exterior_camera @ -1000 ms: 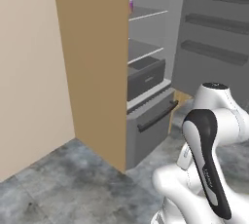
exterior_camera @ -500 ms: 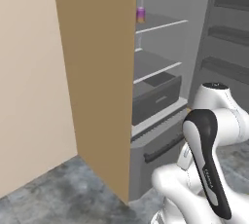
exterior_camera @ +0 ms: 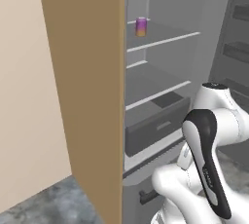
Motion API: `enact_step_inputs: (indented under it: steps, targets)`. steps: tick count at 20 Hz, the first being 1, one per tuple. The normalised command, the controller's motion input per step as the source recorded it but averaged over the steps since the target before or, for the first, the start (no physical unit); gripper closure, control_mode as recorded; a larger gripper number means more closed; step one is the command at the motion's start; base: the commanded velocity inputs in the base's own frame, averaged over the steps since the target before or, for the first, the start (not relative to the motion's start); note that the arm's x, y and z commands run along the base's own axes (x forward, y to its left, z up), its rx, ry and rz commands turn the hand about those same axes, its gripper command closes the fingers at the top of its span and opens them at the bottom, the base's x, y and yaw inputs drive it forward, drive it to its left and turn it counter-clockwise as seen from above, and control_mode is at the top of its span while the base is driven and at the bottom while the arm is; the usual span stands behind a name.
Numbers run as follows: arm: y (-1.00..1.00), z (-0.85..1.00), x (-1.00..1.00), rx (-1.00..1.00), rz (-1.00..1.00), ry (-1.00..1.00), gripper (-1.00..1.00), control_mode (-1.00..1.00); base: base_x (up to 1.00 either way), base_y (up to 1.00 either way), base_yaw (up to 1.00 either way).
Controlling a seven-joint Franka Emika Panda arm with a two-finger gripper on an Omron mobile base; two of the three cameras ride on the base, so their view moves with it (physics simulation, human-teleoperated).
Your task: Open the fridge, grab two sodas, and place both sodas inside the bowl with ice on the dining counter.
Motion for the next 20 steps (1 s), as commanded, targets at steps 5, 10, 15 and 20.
enact_step_inputs:
  steps: [5,10,15,20]
  targets:
    - [0.0,0.0,0.0,0.0,0.0,0.0,-1.0,1.0,0.18,-0.54,0.21]
    - [0.0,0.0,0.0,0.0,0.0,0.0,-1.0,1.0,0.23,-0.41,0.24]
    - [0.0,0.0,0.0,0.0,0.0,0.0,-1.0,1.0,0.4,-0.33,0.26]
    - [0.0,0.0,0.0,0.0,0.0,0.0,-1.0,1.0,0.57,-0.14,0.26]
